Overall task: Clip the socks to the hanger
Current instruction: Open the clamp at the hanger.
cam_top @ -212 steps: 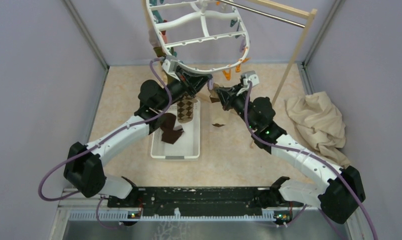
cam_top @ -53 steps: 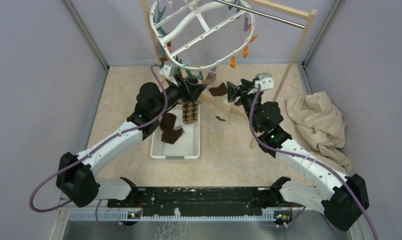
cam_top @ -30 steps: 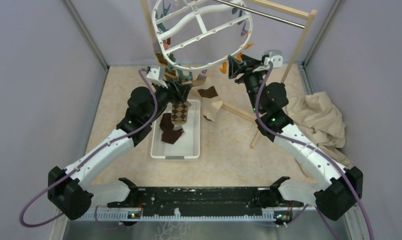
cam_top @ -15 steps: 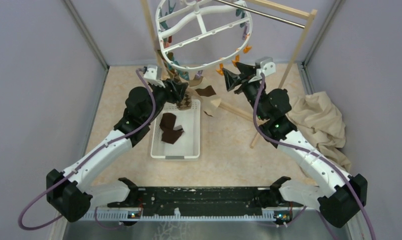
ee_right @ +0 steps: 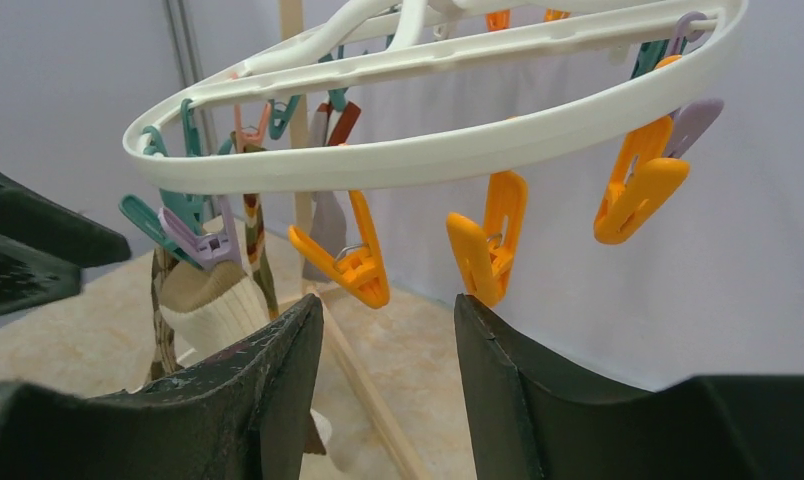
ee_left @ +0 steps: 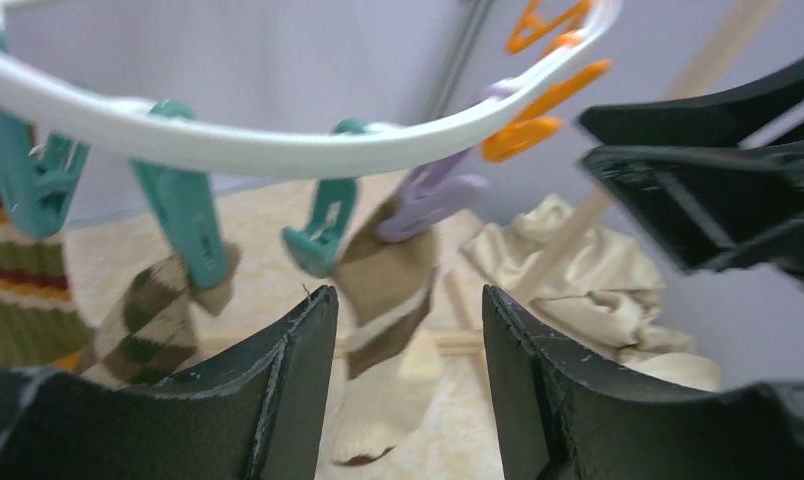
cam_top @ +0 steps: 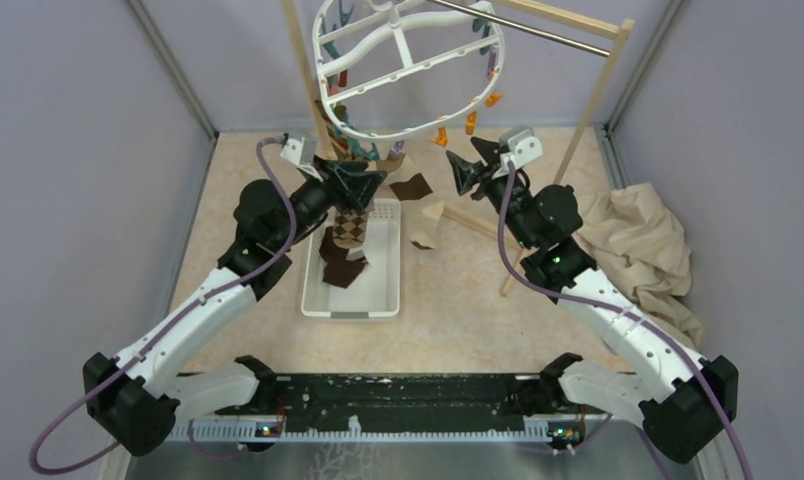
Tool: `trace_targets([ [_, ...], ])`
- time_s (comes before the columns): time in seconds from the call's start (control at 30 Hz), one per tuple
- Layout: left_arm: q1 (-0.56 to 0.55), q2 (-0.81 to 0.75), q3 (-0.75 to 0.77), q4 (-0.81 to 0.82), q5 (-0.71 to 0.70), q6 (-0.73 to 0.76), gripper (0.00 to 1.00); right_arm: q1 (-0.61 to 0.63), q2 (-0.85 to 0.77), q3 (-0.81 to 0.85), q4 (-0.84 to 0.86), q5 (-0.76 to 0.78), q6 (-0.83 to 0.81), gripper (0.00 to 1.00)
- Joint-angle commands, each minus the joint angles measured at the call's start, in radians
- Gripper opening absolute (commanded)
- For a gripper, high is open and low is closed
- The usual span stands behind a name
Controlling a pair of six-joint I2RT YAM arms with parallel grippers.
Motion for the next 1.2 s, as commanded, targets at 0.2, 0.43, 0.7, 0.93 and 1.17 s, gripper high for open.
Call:
trace_targets([
  [0.2, 0.001, -0.083, 0.030, 0.138, 0.329, -0.084, 0.60, -0.100, 0.032, 0.016, 0.074, -0.087, 0.079, 0.51],
  [0.43, -0.047, 0.057, 0.037, 0.399, 0.503, -0.211, 0.61, -0.134, 0.032, 0.017, 0.100, -0.083, 0.170, 0.47],
  [0.7, -0.207, 0.214, 0.117, 0.454, 0.286, -0.017, 0.61, -0.157, -0.061, 0.002, 0.063, -0.063, 0.169, 0.46],
  [0.93, -0.255, 0.332, 0.084, 0.644, 0.118, 0.170, 0.63, -0.169, -0.182, -0.018, 0.014, -0.028, 0.159, 0.45],
  [1.17, -0.275, 0.398, 0.017, 0.820, -0.028, 0.355, 0.66, -0.174, -0.246, -0.047, -0.017, 0.017, 0.132, 0.45],
])
